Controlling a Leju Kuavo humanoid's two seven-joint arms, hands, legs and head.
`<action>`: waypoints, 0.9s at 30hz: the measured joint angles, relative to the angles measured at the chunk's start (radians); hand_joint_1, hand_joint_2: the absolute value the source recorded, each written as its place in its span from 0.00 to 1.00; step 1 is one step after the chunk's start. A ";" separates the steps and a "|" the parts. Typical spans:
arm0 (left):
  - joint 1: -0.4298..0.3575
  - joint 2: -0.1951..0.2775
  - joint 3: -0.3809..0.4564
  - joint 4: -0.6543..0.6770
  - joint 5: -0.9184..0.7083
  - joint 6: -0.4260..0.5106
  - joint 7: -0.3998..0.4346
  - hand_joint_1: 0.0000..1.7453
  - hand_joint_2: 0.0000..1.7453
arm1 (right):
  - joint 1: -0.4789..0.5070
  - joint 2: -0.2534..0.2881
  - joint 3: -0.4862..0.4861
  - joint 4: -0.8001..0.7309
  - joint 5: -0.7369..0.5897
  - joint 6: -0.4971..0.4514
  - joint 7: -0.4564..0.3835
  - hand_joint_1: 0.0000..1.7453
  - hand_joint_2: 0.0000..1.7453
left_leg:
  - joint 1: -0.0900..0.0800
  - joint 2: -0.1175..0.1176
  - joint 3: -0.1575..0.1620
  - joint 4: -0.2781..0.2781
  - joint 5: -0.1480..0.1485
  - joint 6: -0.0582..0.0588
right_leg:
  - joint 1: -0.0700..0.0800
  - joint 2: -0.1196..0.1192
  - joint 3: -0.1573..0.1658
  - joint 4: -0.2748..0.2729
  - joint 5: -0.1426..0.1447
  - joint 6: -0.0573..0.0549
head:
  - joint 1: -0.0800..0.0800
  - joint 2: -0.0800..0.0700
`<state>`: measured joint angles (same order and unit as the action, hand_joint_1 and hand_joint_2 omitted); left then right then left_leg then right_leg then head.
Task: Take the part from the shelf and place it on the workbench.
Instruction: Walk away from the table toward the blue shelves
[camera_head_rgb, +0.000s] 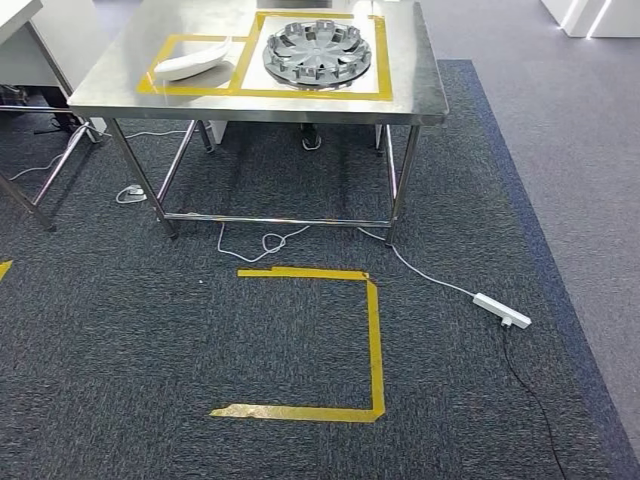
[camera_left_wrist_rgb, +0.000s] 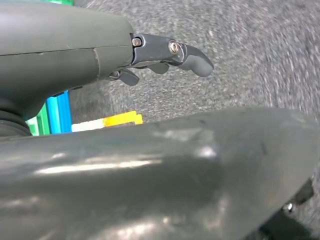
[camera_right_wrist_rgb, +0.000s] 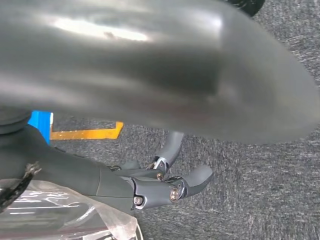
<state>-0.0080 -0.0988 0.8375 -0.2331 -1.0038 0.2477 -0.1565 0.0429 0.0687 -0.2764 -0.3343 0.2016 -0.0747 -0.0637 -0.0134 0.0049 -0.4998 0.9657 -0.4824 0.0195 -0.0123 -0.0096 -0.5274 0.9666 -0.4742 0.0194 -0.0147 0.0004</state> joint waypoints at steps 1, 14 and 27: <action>0.000 -0.005 0.003 0.000 0.004 0.012 0.005 0.00 0.00 | 0.000 0.000 -0.002 0.000 -0.001 -0.001 -0.001 0.00 0.00 | 0.000 0.000 0.000 0.001 0.000 0.000 | 0.000 0.000 0.000 0.000 0.001 0.001 | 0.000 0.000; 0.004 -0.065 0.008 -0.029 -0.008 0.016 0.043 0.00 0.00 | 0.002 0.001 -0.013 0.000 0.044 -0.051 0.008 0.00 0.00 | -0.001 0.000 -0.017 0.009 0.006 0.004 | -0.001 0.000 -0.004 0.001 0.011 0.006 | -0.001 0.000; 0.010 -0.089 0.008 -0.054 -0.013 0.011 0.046 0.00 0.00 | 0.001 0.002 -0.008 0.000 0.106 -0.075 0.010 0.00 0.00 | 0.012 -0.041 -0.055 -0.004 0.050 0.021 | -0.010 0.010 -0.081 0.231 -0.120 0.033 | 0.007 0.000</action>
<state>0.0023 -0.1877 0.8454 -0.2869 -1.0170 0.2584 -0.1106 0.0443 0.0702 -0.2846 -0.3342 0.3079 -0.1493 -0.0536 -0.0013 -0.0356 -0.5552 0.9620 -0.4320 0.0403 -0.0219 0.0007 -0.6080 1.1978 -0.5941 0.0526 -0.0075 0.0004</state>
